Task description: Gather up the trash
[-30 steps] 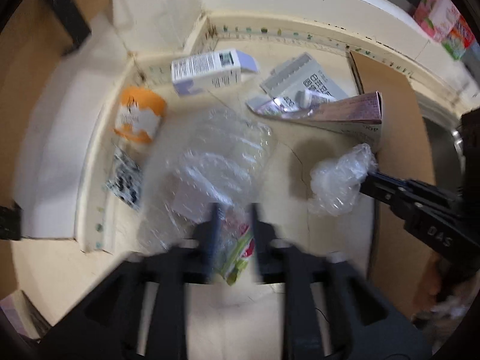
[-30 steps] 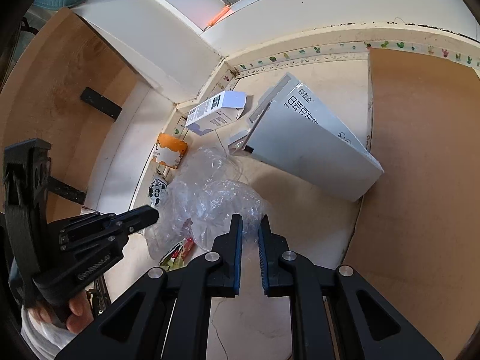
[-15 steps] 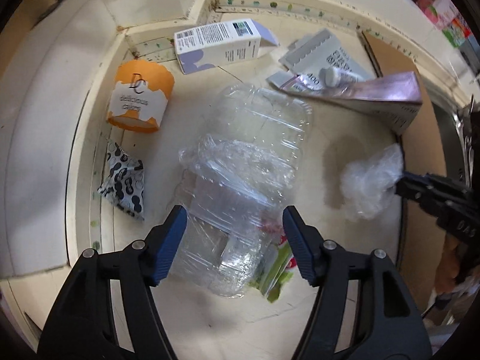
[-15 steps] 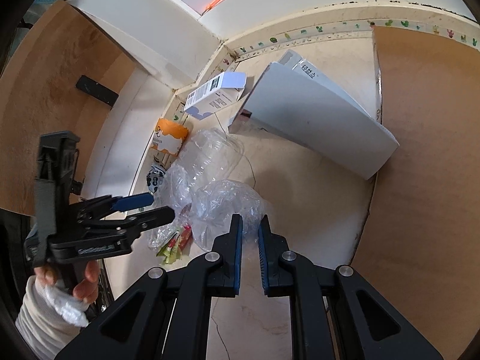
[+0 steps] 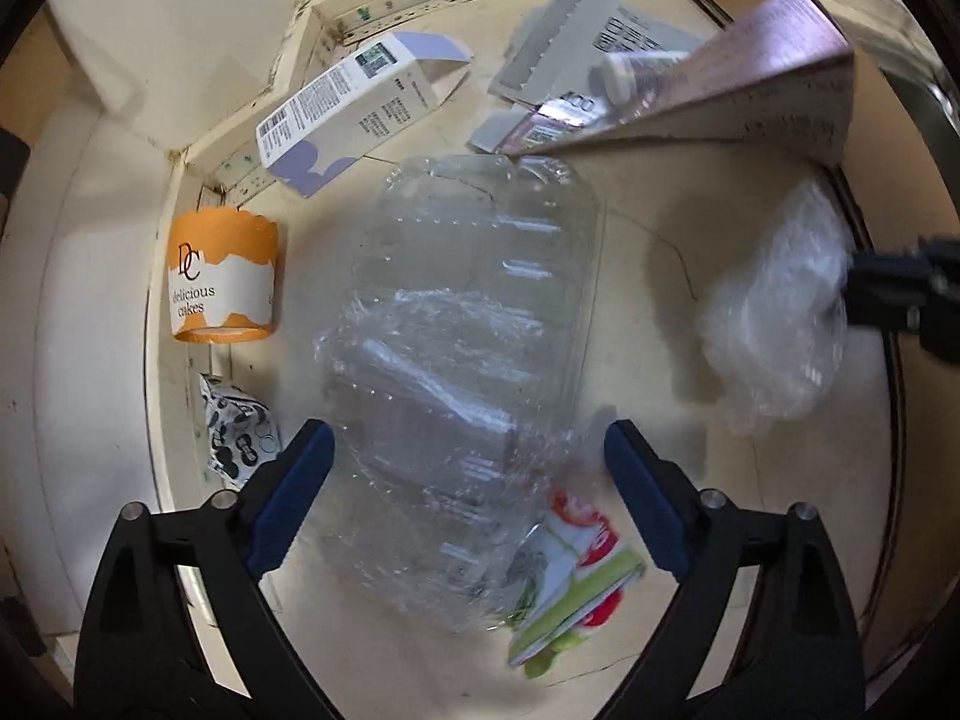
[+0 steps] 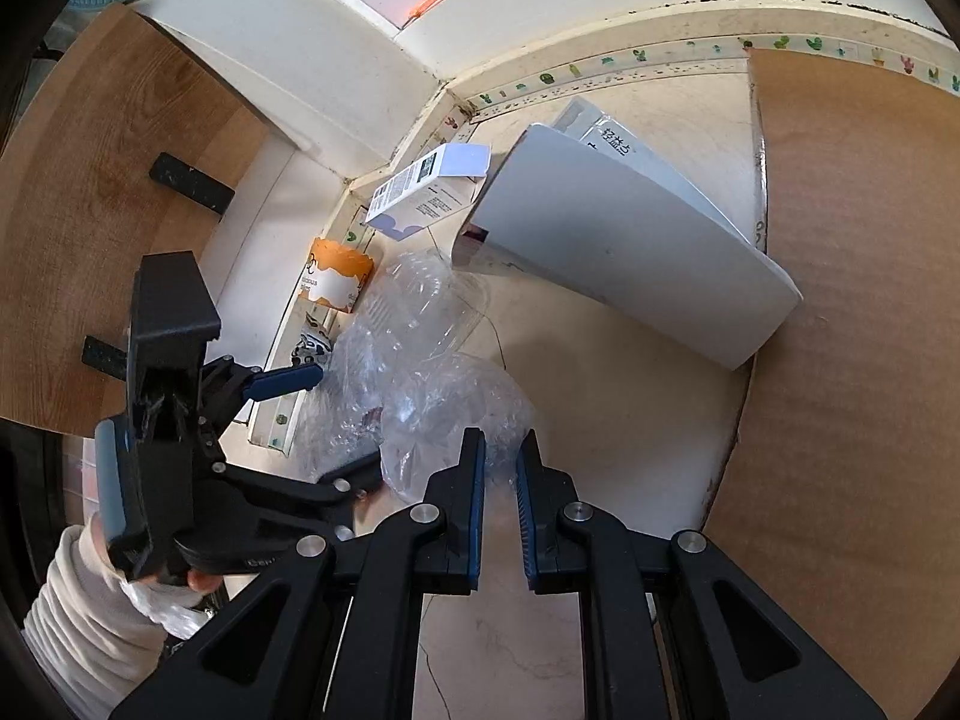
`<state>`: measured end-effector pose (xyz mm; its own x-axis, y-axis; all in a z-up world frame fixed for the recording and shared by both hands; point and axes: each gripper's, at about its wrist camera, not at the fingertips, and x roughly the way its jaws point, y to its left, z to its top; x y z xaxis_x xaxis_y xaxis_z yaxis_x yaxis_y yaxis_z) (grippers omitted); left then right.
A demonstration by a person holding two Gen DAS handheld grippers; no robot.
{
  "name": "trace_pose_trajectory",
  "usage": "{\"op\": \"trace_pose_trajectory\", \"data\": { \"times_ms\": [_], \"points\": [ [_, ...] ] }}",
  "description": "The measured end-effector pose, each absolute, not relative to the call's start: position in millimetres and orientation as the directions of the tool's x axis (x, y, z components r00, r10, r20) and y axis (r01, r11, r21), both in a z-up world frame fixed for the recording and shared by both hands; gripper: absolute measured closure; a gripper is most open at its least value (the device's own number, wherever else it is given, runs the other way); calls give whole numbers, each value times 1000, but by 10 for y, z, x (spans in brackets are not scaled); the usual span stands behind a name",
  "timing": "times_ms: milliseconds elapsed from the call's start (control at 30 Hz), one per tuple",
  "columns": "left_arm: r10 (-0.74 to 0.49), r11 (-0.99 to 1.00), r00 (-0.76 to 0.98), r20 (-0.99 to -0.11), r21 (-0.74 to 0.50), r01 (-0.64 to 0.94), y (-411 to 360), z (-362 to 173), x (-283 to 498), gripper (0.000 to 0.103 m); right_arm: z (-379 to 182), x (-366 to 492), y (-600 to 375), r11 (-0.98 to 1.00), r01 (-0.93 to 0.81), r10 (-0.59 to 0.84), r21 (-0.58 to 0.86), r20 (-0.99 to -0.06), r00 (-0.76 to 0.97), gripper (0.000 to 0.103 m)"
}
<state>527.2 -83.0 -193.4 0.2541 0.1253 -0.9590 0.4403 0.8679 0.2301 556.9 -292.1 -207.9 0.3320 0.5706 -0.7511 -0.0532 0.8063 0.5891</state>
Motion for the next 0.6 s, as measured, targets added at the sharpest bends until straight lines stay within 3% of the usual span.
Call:
{"op": "trace_pose_trajectory", "data": {
  "times_ms": [67,367,400,467,500,600],
  "points": [
    [130,878,258,-957,232,419,-840,-1933,5301,13,-2084,5563,-2931,805,-54,572,591,-749,333,93],
    [143,872,248,-958,241,427,-792,-1750,5322,49,-2100,5550,-2970,797,-44,580,603,-741,340,93],
    [137,871,256,-957,239,429,-810,-1709,5311,58,-2099,5546,-2970,797,-44,579,603,-740,341,93],
    [135,867,282,-950,251,430,-830,-1653,5259,67,-2090,5542,-2958,800,-46,575,598,-742,344,93],
    [127,872,275,-953,240,428,-833,-1628,5268,103,-2084,5536,-2953,802,-49,573,595,-743,346,93],
    [125,897,265,-956,223,383,-815,-1597,5283,103,-2081,5531,-2924,801,-48,574,597,-742,345,93]
  ]
}}
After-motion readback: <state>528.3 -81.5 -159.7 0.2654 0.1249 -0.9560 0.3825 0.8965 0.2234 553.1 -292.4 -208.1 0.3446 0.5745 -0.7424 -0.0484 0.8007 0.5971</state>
